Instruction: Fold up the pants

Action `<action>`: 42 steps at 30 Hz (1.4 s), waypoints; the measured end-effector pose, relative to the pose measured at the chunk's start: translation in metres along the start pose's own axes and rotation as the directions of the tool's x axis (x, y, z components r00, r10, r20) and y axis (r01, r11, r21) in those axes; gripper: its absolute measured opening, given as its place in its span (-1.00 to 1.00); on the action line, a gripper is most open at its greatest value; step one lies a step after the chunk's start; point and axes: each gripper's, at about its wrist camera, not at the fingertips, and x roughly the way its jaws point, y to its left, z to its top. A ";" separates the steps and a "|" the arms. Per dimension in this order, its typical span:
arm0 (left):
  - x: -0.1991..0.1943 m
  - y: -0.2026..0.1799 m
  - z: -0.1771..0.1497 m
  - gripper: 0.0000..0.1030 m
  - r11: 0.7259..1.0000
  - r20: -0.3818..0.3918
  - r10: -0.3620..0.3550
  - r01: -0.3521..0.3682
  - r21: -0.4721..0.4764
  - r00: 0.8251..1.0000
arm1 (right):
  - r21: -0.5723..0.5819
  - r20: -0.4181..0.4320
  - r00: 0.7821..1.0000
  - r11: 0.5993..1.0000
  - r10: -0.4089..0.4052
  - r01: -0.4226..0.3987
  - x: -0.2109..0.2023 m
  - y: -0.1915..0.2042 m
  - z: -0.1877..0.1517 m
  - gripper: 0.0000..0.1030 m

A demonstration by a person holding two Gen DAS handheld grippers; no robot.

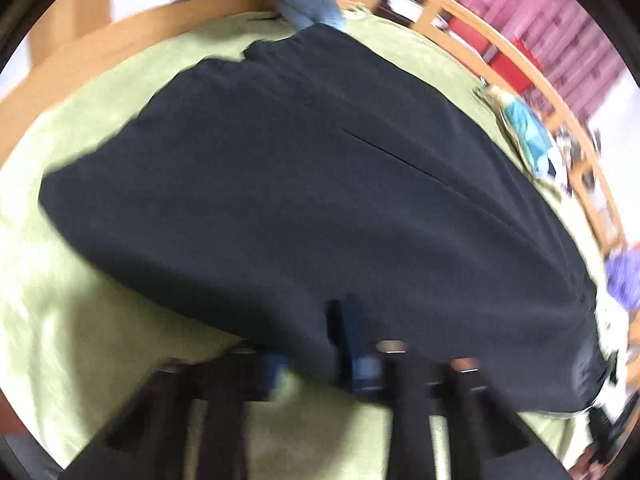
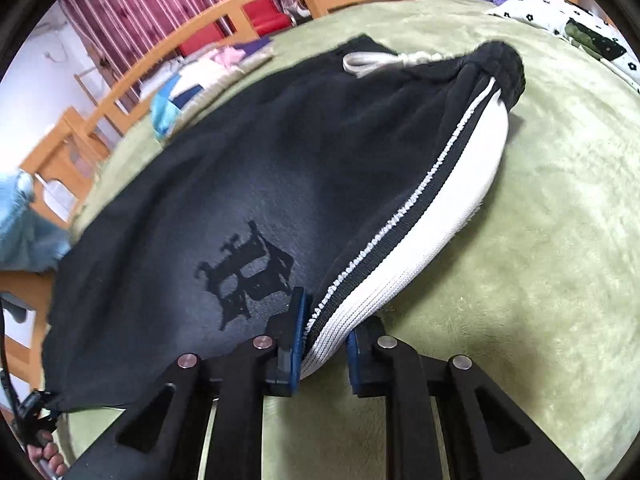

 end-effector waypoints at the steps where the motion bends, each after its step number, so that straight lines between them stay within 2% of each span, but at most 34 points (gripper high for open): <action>1: -0.006 -0.003 0.004 -0.72 1.000 0.020 -0.012 0.012 0.015 1.000 | -0.016 0.012 1.000 1.000 0.004 -0.004 -0.007 0.006 0.004 -0.69; 4: -0.027 -0.011 0.017 -0.76 0.998 0.083 -0.047 0.042 0.054 0.995 | -0.054 0.048 0.999 0.998 0.017 -0.014 -0.024 0.020 0.017 -0.70; 9: -0.055 -0.041 0.055 -0.76 0.990 0.177 -0.058 0.035 0.134 0.982 | -0.093 0.102 0.994 0.995 0.048 -0.038 -0.039 0.046 0.054 -0.72; 18: -0.056 -0.093 0.122 -0.76 0.980 0.285 -0.055 -0.002 0.197 0.957 | -0.171 0.180 0.978 0.983 0.102 -0.071 -0.028 0.094 0.122 -0.76; 23: -0.030 -0.118 0.163 -0.76 0.980 0.335 -0.043 -0.026 0.199 0.941 | -0.176 0.190 0.974 0.980 0.122 -0.088 0.009 0.111 0.166 -0.77; 29: 0.009 -0.138 0.194 -0.76 0.975 0.386 -0.023 -0.065 0.214 0.922 | -0.185 0.207 0.972 0.980 0.110 -0.072 0.074 0.134 0.215 -0.79; 32: 0.033 -0.145 0.206 -0.76 0.974 0.409 -0.001 -0.093 0.208 0.912 | -0.165 0.221 0.969 0.984 0.110 -0.074 0.100 0.139 0.228 -0.79; 34: 0.051 -0.149 0.210 -0.76 0.974 0.391 -0.001 -0.088 0.209 0.920 | -0.153 0.210 0.974 0.987 0.086 -0.054 0.126 0.142 0.233 -0.78; 36: 0.071 -0.152 0.209 -0.75 0.974 0.360 0.004 -0.084 0.209 0.933 | -0.149 0.177 0.983 0.989 0.050 -0.024 0.152 0.144 0.231 -0.65; 38: 0.080 -0.155 0.204 -0.52 0.972 0.332 0.026 -0.102 0.213 0.943 | -0.150 0.100 0.995 0.989 0.029 -0.014 0.175 0.144 0.222 -0.39; 39: 0.082 -0.157 0.201 -0.44 0.970 0.319 0.031 -0.105 0.218 0.947 | -0.157 0.076 0.997 0.988 0.029 -0.017 0.178 0.143 0.218 -0.35; 40: 0.080 -0.158 0.198 -0.21 0.969 0.310 0.031 -0.105 0.225 0.950 | -0.167 0.059 0.998 0.986 0.031 -0.020 0.179 0.144 0.211 -0.30; 41: 0.076 -0.158 0.195 0.13 0.968 0.308 0.034 -0.109 0.227 0.951 | -0.176 0.057 0.998 0.984 0.027 -0.017 0.177 0.144 0.207 -0.23; 42: 0.069 -0.158 0.191 0.29 0.967 0.315 0.030 -0.106 0.230 0.949 | -0.188 0.062 0.998 0.982 0.018 -0.006 0.169 0.143 0.200 -0.14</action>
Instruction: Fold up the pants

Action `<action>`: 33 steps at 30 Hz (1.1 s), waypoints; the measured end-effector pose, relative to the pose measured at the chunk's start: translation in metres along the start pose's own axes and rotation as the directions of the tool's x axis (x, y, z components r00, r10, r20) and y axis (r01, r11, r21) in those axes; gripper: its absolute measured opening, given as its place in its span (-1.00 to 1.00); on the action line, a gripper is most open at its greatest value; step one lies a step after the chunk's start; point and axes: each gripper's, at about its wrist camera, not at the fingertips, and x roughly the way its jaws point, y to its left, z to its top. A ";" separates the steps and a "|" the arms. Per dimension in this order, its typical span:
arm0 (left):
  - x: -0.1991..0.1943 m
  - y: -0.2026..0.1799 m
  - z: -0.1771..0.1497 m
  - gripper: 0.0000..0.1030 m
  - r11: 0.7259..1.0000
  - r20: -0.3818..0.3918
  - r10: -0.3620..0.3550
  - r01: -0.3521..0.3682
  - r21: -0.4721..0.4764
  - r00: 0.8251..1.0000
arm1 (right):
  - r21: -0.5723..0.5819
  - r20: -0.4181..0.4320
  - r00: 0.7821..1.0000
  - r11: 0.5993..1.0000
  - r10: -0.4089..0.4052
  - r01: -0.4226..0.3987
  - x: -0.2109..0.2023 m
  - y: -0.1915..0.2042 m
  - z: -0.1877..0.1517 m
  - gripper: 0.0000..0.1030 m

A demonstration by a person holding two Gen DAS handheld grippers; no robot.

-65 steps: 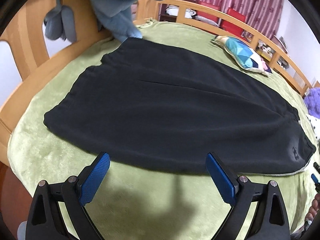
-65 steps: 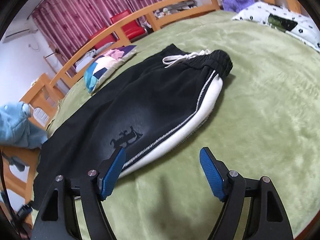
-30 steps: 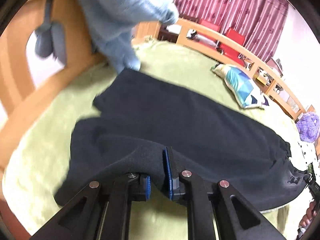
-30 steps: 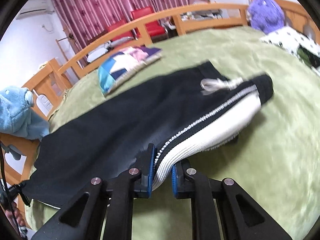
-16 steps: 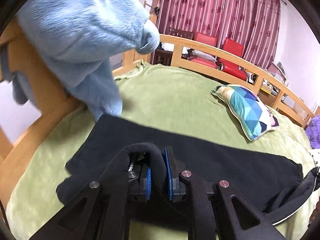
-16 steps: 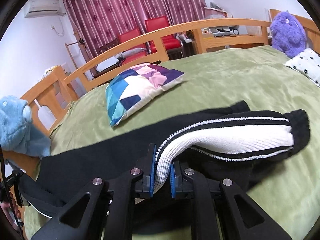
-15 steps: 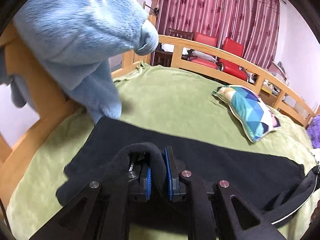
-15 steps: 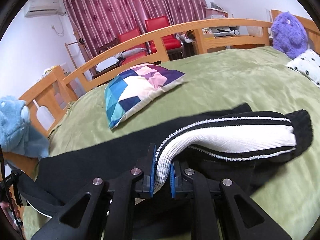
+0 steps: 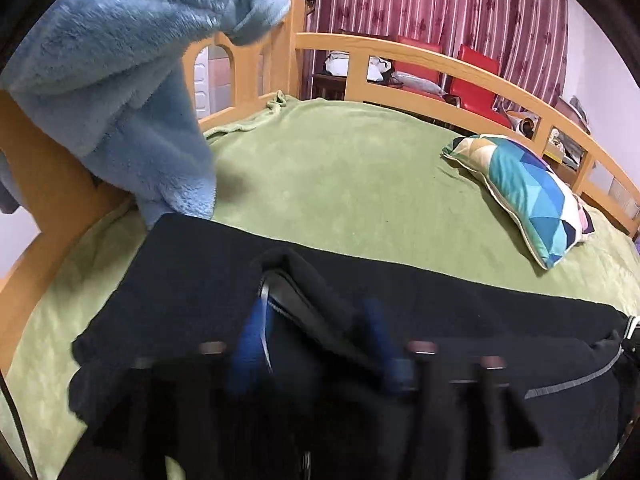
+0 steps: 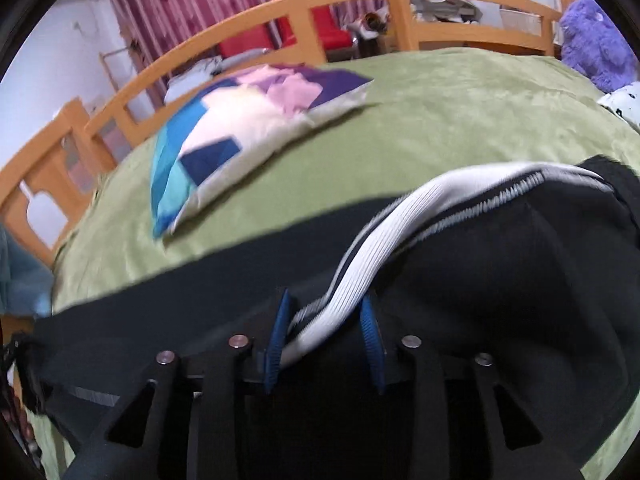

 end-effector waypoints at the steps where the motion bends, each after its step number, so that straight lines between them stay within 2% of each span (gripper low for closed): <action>1: -0.011 0.000 -0.002 0.47 1.000 0.012 -0.006 0.006 0.007 1.000 | -0.010 0.001 1.000 1.000 -0.008 0.008 -0.008 0.001 -0.005 0.09; 2: -0.020 -0.001 -0.004 0.48 1.000 0.019 -0.010 0.010 0.019 1.000 | -0.023 0.003 1.000 1.000 -0.011 0.011 -0.018 0.002 -0.011 0.19; 4: -0.040 -0.002 -0.011 0.48 0.999 0.023 -0.021 0.020 0.043 1.000 | -0.040 0.000 1.000 0.999 -0.021 0.021 -0.035 -0.001 -0.024 0.20; 6: -0.058 0.001 -0.023 0.49 0.999 0.009 -0.038 0.038 0.026 0.999 | -0.056 -0.021 0.999 0.998 -0.045 0.043 -0.052 -0.008 -0.043 0.21; 8: -0.070 0.007 -0.040 0.50 0.995 -0.033 -0.098 0.097 -0.022 0.995 | -0.052 -0.047 0.997 0.997 -0.067 0.064 -0.064 -0.020 -0.064 0.23; 12: -0.071 0.014 -0.077 0.50 0.992 -0.120 -0.117 0.110 -0.068 0.986 | -0.003 -0.092 0.993 0.998 -0.069 0.069 -0.080 -0.052 -0.097 0.23; 16: -0.053 0.015 -0.109 0.50 0.989 -0.208 -0.132 0.116 -0.089 0.969 | 0.063 -0.112 0.992 0.996 -0.049 0.056 -0.085 -0.077 -0.115 0.24; 20: -0.031 0.017 -0.116 0.50 0.982 -0.232 -0.153 0.122 -0.144 0.961 | 0.139 -0.091 0.996 0.990 0.010 0.002 -0.080 -0.090 -0.115 0.32; 25: -0.004 0.016 -0.116 0.50 0.971 -0.245 -0.187 0.141 -0.196 0.951 | 0.158 -0.065 0.998 0.987 0.019 -0.008 -0.058 -0.089 -0.100 0.39; 29: 0.010 0.010 -0.113 0.52 0.973 -0.241 -0.163 0.114 -0.202 0.957 | 0.177 -0.040 0.999 0.984 0.022 -0.014 -0.038 -0.082 -0.083 0.55; 33: 0.015 0.001 -0.109 0.53 0.978 -0.239 -0.117 0.070 -0.197 0.964 | 0.194 -0.028 1.000 0.981 0.003 0.003 -0.021 -0.074 -0.065 0.50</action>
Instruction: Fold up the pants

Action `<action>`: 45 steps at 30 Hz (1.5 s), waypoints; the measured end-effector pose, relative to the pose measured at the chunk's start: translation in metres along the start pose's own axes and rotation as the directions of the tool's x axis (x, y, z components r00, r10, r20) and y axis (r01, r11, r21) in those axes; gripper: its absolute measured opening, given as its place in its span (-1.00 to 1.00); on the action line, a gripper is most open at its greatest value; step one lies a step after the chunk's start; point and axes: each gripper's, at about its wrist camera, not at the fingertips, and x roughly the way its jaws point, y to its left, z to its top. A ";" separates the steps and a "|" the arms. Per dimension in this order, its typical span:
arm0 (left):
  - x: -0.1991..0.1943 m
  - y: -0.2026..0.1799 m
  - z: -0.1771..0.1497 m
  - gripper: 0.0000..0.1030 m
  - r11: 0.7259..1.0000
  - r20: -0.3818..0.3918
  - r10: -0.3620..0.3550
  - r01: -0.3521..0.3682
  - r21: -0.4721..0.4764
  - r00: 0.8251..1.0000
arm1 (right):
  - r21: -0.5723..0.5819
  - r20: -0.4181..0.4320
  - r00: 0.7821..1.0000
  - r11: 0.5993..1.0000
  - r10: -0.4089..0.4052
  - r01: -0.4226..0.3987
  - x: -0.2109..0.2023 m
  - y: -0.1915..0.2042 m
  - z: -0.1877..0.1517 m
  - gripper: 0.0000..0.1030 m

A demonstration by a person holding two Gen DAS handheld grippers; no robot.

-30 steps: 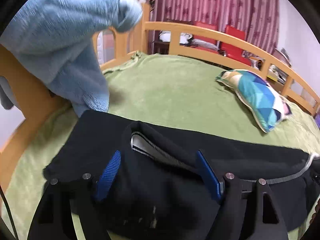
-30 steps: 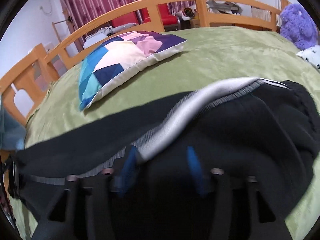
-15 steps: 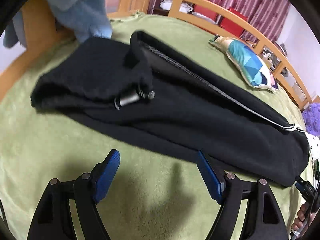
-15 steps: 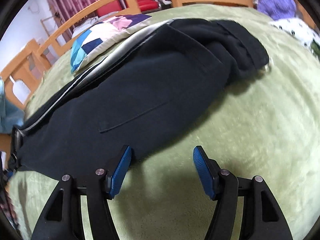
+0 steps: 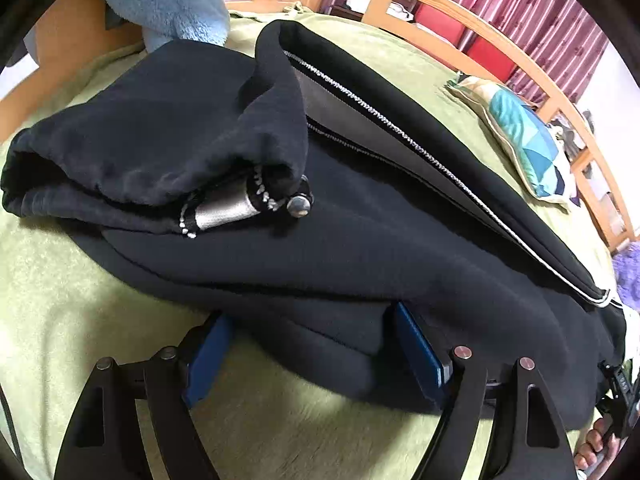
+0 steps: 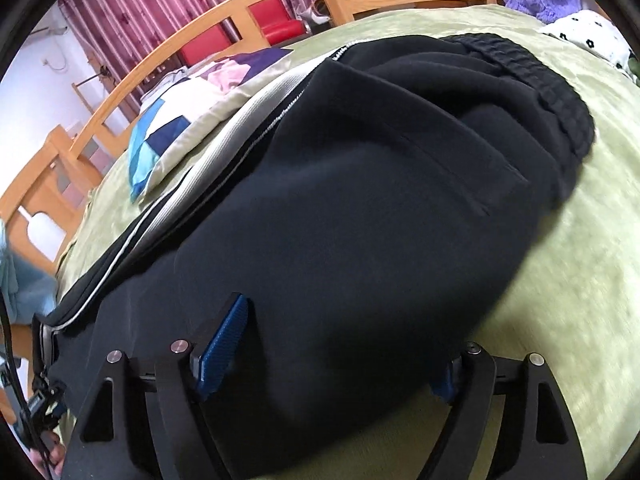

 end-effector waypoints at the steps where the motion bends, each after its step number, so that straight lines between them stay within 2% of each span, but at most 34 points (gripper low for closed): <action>1: 0.000 -0.002 0.000 0.38 1.000 0.004 0.012 -0.012 0.003 1.000 | 0.010 0.010 1.000 1.000 -0.003 0.003 0.002 0.001 0.002 0.30; 2: -0.002 -0.003 0.000 -0.01 0.999 0.015 0.037 -0.037 0.012 0.999 | 0.016 0.018 1.000 1.000 -0.015 0.015 0.003 0.002 0.004 0.00; 3: -0.004 -0.004 0.001 -0.27 0.998 0.029 0.056 -0.056 0.025 0.998 | 0.014 0.030 0.999 1.000 -0.027 0.027 0.002 0.002 0.005 -0.17; 4: -0.008 -0.003 0.001 -0.60 0.998 0.034 0.044 -0.045 0.033 0.998 | 0.006 0.039 0.999 1.000 -0.026 0.026 0.000 0.003 0.005 -0.51; 5: -0.011 0.000 0.002 -0.73 0.999 0.026 0.033 -0.034 0.033 0.999 | -0.003 0.055 0.998 1.000 -0.019 0.019 -0.006 0.004 0.004 -0.68; 6: -0.015 0.002 0.003 -0.75 0.999 0.017 0.022 -0.022 0.029 1.000 | -0.003 0.064 0.998 1.000 -0.020 0.021 -0.010 0.004 0.003 -0.71; 9: -0.030 0.009 0.002 -0.80 1.000 0.013 -0.003 0.003 0.020 1.000 | -0.011 0.076 0.996 0.999 -0.038 0.039 -0.029 0.004 -0.004 -0.76; 12: -0.052 0.012 -0.006 -0.81 0.999 0.025 -0.018 0.017 0.042 1.000 | 0.012 0.078 0.997 1.000 -0.016 0.015 -0.053 -0.004 -0.011 -0.82; 16: -0.075 0.017 -0.027 -0.85 0.997 0.003 -0.035 0.035 0.062 0.999 | 0.005 0.067 0.998 1.000 -0.022 0.022 -0.086 -0.011 -0.026 -0.86; 22: -0.120 0.030 -0.080 -0.86 0.997 -0.037 -0.053 0.055 0.058 0.998 | 0.017 0.069 0.997 1.000 -0.027 0.026 -0.151 -0.042 -0.068 -0.87; 29: -0.170 0.038 -0.155 -0.85 0.988 -0.089 -0.078 0.089 0.126 0.993 | 0.026 0.053 0.997 0.998 -0.059 0.058 -0.222 -0.096 -0.126 -0.87; 36: -0.193 0.044 -0.183 -0.84 0.983 -0.087 -0.102 0.114 0.146 0.991 | 0.024 0.031 0.994 0.994 -0.103 0.102 -0.258 -0.125 -0.162 -0.87; 41: -0.198 0.051 -0.190 -0.85 0.981 -0.098 -0.102 0.117 0.158 0.990 | 0.057 -0.011 0.993 0.992 -0.117 0.117 -0.262 -0.129 -0.175 -0.58; 43: -0.205 0.051 -0.193 -0.85 0.977 -0.083 -0.091 0.106 0.187 0.992 | 0.038 0.011 0.991 0.991 -0.133 0.132 -0.274 -0.126 -0.184 -0.56; 45: -0.212 0.052 -0.197 -0.85 0.973 -0.067 -0.082 0.094 0.212 0.994 | -0.003 0.026 0.986 0.987 -0.163 0.163 -0.281 -0.119 -0.189 -0.42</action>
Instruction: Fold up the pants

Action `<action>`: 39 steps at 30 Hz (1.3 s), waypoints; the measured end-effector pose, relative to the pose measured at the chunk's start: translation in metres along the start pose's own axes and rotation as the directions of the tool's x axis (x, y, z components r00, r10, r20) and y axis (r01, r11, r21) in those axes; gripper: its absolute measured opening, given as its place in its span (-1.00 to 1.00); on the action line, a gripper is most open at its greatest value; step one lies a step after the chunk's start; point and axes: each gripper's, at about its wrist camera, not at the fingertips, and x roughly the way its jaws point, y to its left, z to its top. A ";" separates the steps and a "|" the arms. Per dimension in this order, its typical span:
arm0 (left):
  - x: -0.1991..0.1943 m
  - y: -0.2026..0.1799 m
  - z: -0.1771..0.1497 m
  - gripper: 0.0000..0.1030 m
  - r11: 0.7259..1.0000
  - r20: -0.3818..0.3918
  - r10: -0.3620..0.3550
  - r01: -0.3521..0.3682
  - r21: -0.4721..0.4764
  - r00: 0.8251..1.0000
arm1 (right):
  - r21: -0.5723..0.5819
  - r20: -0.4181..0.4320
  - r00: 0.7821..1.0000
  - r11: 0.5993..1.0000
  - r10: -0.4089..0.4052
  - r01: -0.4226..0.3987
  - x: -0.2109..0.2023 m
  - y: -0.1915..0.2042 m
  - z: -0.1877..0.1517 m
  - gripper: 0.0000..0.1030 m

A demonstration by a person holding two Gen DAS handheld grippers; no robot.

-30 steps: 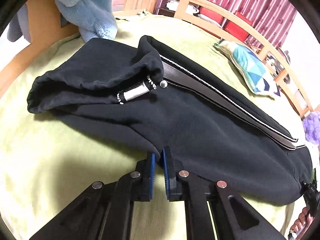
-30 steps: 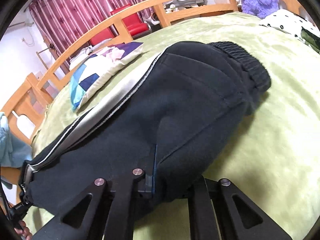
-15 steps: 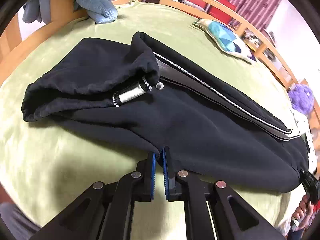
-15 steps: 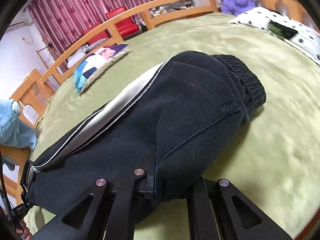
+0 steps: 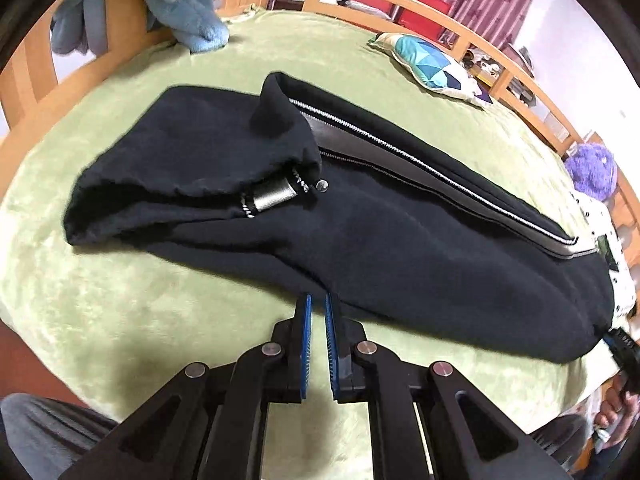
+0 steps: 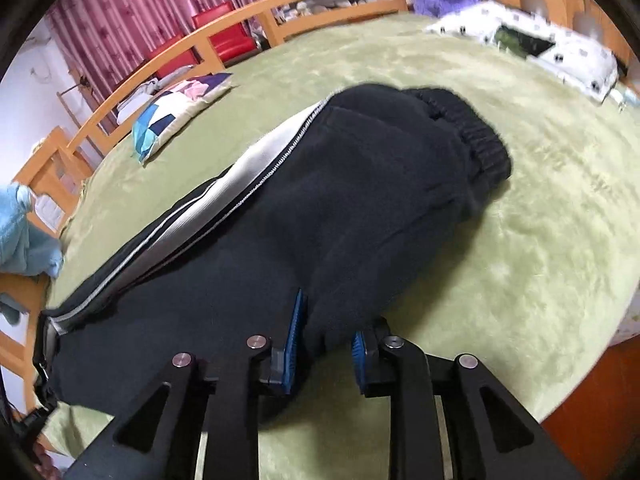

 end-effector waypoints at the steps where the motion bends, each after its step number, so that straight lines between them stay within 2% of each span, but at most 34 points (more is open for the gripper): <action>1: -0.004 0.000 -0.002 -0.85 1.000 0.007 0.006 -0.006 0.011 1.000 | -0.024 0.010 1.000 1.000 -0.010 0.010 -0.006 0.003 -0.003 -0.31; 3: -0.011 -0.001 -0.004 -0.82 0.999 0.016 0.017 -0.018 0.027 1.000 | -0.051 0.026 0.999 0.998 -0.023 0.025 -0.015 0.009 -0.007 -0.24; 5: -0.020 0.000 -0.004 -0.49 0.999 0.038 0.030 -0.032 0.037 0.999 | -0.061 0.031 0.999 0.998 -0.026 0.028 -0.022 0.013 -0.010 -0.15; 7: -0.030 0.006 -0.005 -0.29 0.998 0.080 0.041 -0.044 0.033 0.996 | -0.059 0.039 0.999 0.998 -0.016 0.018 -0.027 0.018 -0.010 -0.06; 9: -0.038 0.013 -0.003 -0.26 0.998 0.130 0.054 -0.059 0.034 0.990 | -0.071 0.051 0.999 0.997 -0.005 0.008 -0.032 0.025 -0.012 -0.05; 13: -0.041 0.022 0.007 -0.26 0.994 0.150 0.083 -0.093 0.056 0.985 | -0.152 0.084 0.996 0.987 -0.031 0.044 -0.034 0.053 -0.012 -0.06; 16: -0.037 0.023 0.016 -0.26 0.990 0.159 0.108 -0.121 0.073 0.981 | -0.210 0.105 0.994 0.977 -0.013 0.035 -0.034 0.076 -0.012 -0.06; 20: -0.026 0.019 0.026 -0.11 0.991 0.145 0.076 -0.090 0.095 0.986 | -0.241 0.145 0.989 0.970 0.007 0.029 -0.034 0.103 -0.008 -0.06; 24: -0.013 0.004 0.034 -0.02 0.986 0.144 0.072 -0.092 0.139 0.987 | -0.253 0.120 0.991 0.967 0.055 -0.023 -0.025 0.121 -0.004 -0.06; 31: 0.022 -0.008 0.050 0.00 0.966 0.136 0.137 -0.163 0.200 0.981 | -0.226 0.090 0.995 0.974 0.054 -0.032 -0.011 0.137 0.004 -0.06; 33: 0.029 -0.004 0.055 0.00 0.967 0.124 0.122 -0.146 0.208 0.985 | -0.218 0.088 0.995 0.975 0.055 -0.034 -0.009 0.140 0.005 -0.05; 34: 0.030 -0.002 0.057 -0.08 0.968 0.129 0.114 -0.140 0.209 0.985 | -0.213 0.085 0.995 0.977 0.052 -0.033 -0.007 0.141 0.005 -0.05; 35: 0.027 0.001 0.060 -0.40 0.967 0.154 0.099 -0.131 0.216 0.983 | -0.208 0.075 0.996 0.978 0.042 -0.026 -0.003 0.141 0.006 -0.05; 39: 0.014 0.015 0.082 -0.53 0.956 0.230 0.117 -0.172 0.237 0.966 | -0.198 0.049 0.999 0.980 0.019 -0.009 0.005 0.146 0.005 -0.05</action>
